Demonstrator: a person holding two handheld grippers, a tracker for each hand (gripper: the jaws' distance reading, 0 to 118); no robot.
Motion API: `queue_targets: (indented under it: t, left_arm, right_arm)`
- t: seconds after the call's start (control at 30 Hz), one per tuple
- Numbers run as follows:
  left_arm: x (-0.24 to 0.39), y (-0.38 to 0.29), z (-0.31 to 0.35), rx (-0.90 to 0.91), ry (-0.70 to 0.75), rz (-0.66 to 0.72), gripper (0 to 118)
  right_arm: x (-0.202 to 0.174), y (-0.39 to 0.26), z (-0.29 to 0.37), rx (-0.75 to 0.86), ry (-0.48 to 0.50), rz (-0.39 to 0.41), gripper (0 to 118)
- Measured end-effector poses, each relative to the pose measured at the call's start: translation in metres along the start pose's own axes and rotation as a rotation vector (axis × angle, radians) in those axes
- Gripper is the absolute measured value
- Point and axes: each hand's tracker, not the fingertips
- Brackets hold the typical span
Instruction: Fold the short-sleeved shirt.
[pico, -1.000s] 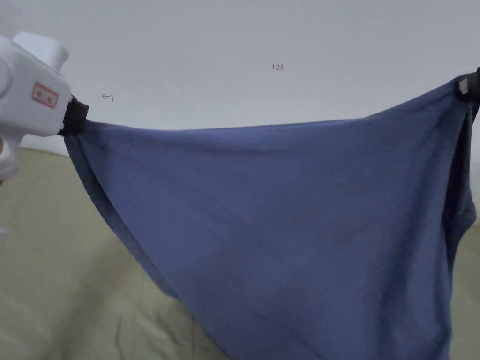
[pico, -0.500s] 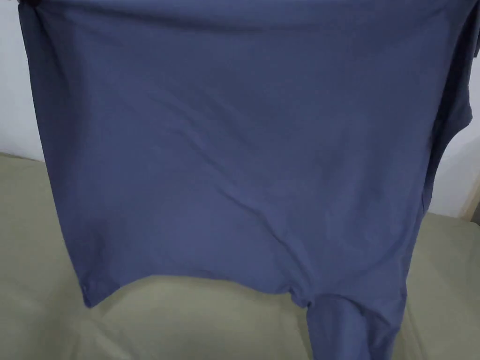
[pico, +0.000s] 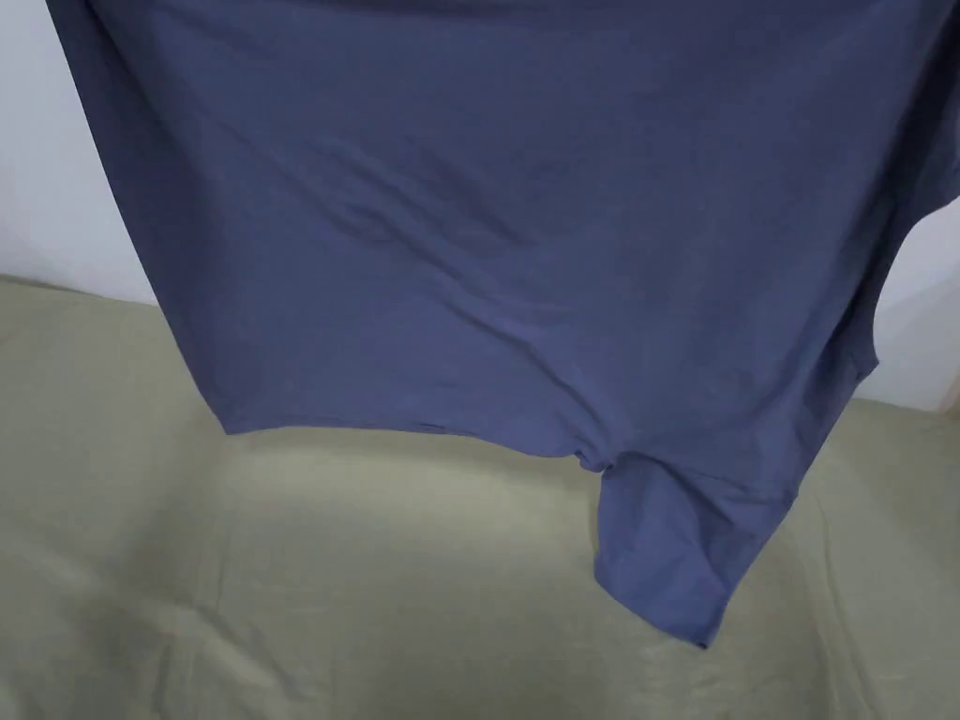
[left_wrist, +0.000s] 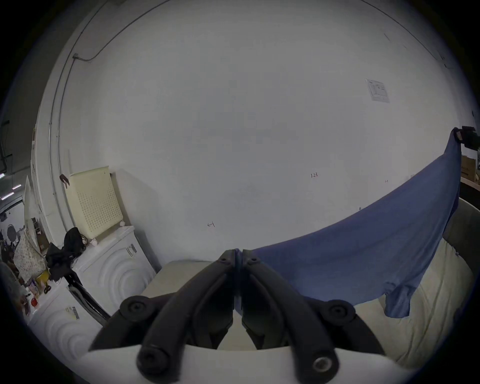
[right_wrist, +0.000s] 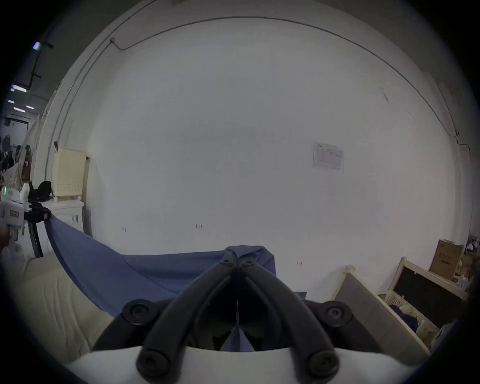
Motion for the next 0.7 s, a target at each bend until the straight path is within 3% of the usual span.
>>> queue_targets:
  t: [0.33, 0.7]
  left_arm:
    - [-0.001, -0.058, 0.028, -0.081, -0.074, -0.054, 3]
    - [-0.008, -0.136, 0.116, -0.131, -0.178, -0.074, 3]
  right_arm:
    - [-0.002, -0.053, 0.048, -0.128, 0.068, 0.033, 0]
    - [-0.008, -0.108, 0.165, -0.21, 0.111, 0.038, 0]
